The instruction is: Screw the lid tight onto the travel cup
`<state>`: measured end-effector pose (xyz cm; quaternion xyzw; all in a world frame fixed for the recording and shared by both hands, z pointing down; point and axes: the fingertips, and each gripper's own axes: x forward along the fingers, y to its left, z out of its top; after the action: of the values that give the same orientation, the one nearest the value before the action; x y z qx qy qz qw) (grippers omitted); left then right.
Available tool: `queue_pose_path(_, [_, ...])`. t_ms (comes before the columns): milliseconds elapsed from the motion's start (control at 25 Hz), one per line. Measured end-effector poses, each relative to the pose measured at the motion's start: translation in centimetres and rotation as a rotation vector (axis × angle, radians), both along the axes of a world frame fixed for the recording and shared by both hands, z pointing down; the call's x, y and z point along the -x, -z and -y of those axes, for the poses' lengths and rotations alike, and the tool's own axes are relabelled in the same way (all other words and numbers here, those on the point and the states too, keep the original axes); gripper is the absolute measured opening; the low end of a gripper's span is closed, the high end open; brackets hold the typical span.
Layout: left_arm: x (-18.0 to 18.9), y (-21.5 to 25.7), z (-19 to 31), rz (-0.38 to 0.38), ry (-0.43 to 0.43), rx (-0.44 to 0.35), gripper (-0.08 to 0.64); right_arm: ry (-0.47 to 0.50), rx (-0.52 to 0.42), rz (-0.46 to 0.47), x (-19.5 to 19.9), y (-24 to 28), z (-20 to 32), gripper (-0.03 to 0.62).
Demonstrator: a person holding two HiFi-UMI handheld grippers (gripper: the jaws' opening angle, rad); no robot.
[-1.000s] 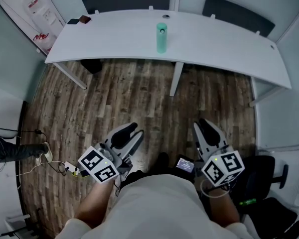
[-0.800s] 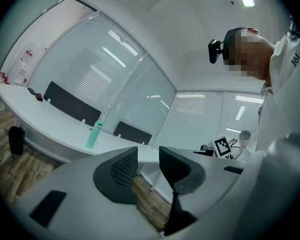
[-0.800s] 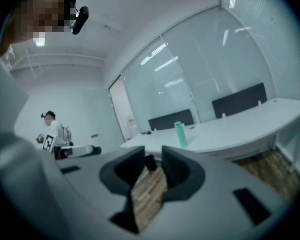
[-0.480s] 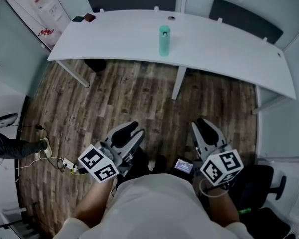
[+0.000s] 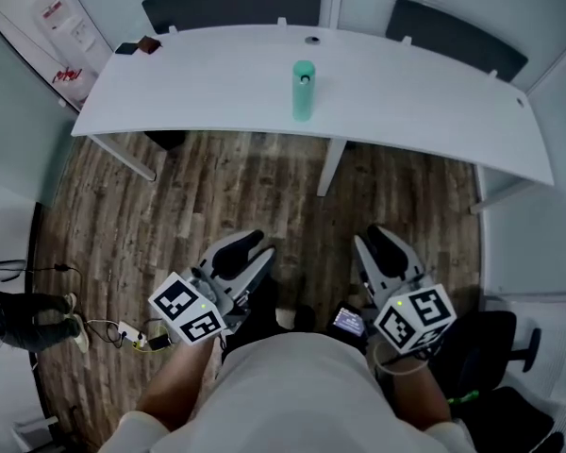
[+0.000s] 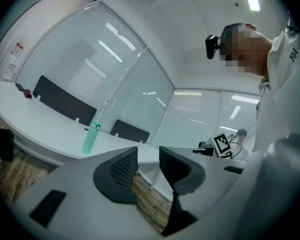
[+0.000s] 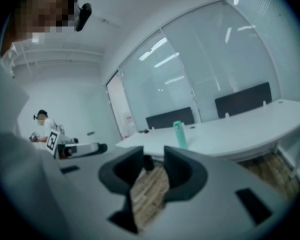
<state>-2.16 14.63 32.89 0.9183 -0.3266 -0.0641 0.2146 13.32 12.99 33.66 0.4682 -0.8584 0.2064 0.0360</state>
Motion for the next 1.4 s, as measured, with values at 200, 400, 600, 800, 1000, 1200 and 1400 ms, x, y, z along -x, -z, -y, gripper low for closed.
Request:
queue_pose_path(200, [1.5,0.0,4.2,0.007,-0.048,0.000,0.143,-0.044,0.013,0.005,1.6,-0.2,3.5,0.127])
queue_pose_path(400, [3.3,-0.1,8.5,0.016,-0.092,0.006,0.149,-0.090,0.021,0.005,3.5,-0.1,7.3,0.127])
queue_pose_path(600, [5.6,-0.6,12.0,0.016,-0.129,0.013,0.158,-0.125,0.025,-0.006,5.9,-0.1,10.3,0.127])
queue_pose_path(800, [7.4,-1.1,14.5,0.012,-0.159,0.022,0.163,-0.158,0.031,-0.014,7.8,-0.3,12.8,0.127])
queue_pose_path(1000, [9.2,-1.6,16.4,0.009,-0.187,0.029,0.164,-0.175,0.033,-0.025,9.9,-0.5,14.7,0.127])
queue_pose_path(1200, [10.0,-2.1,17.6,0.005,-0.207,0.033,0.166,-0.188,0.034,-0.036,10.9,-0.5,15.8,0.127])
queue_pose_path(1400, [9.6,-2.6,18.6,-0.007,-0.218,0.043,0.166,-0.187,0.036,-0.052,10.9,-0.5,17.1,0.127])
